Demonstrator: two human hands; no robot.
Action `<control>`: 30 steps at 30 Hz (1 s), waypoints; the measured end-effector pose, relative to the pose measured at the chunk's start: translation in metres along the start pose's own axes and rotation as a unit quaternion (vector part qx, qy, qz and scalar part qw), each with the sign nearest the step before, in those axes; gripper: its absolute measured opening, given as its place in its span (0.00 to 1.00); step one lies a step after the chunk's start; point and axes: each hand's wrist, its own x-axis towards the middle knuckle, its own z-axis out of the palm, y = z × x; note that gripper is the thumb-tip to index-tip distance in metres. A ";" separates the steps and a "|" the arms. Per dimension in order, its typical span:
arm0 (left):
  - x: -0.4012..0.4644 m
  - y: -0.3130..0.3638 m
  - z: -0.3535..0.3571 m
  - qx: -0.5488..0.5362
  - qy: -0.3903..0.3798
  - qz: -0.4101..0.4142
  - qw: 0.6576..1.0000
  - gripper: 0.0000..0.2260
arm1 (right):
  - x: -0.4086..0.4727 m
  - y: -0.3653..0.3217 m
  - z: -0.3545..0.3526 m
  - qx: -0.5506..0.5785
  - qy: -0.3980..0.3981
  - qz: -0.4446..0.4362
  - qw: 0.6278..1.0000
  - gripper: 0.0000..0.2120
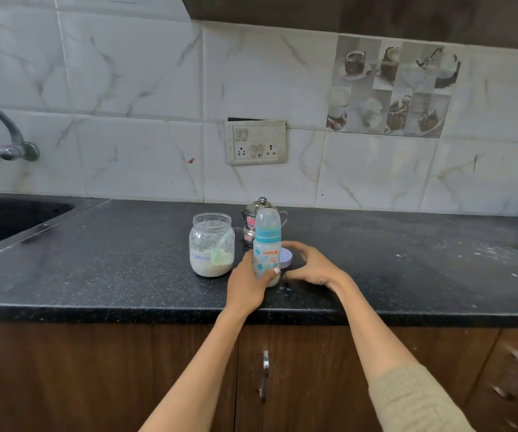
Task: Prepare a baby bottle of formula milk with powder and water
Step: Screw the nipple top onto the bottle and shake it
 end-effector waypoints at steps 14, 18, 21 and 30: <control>-0.006 0.004 0.001 0.172 -0.134 0.039 0.975 0.29 | -0.036 0.010 -0.003 0.080 0.071 -0.026 0.994 0.33; -0.006 0.002 0.003 0.194 -0.131 0.033 0.972 0.33 | -0.026 0.030 -0.026 0.081 0.117 0.011 0.990 0.31; -0.006 0.000 0.005 0.203 -0.132 0.030 0.970 0.35 | -0.012 0.043 -0.041 0.087 0.144 0.036 0.985 0.29; -0.010 0.004 0.005 0.198 -0.117 0.041 0.972 0.35 | 0.044 0.053 -0.052 0.092 0.162 0.073 0.980 0.28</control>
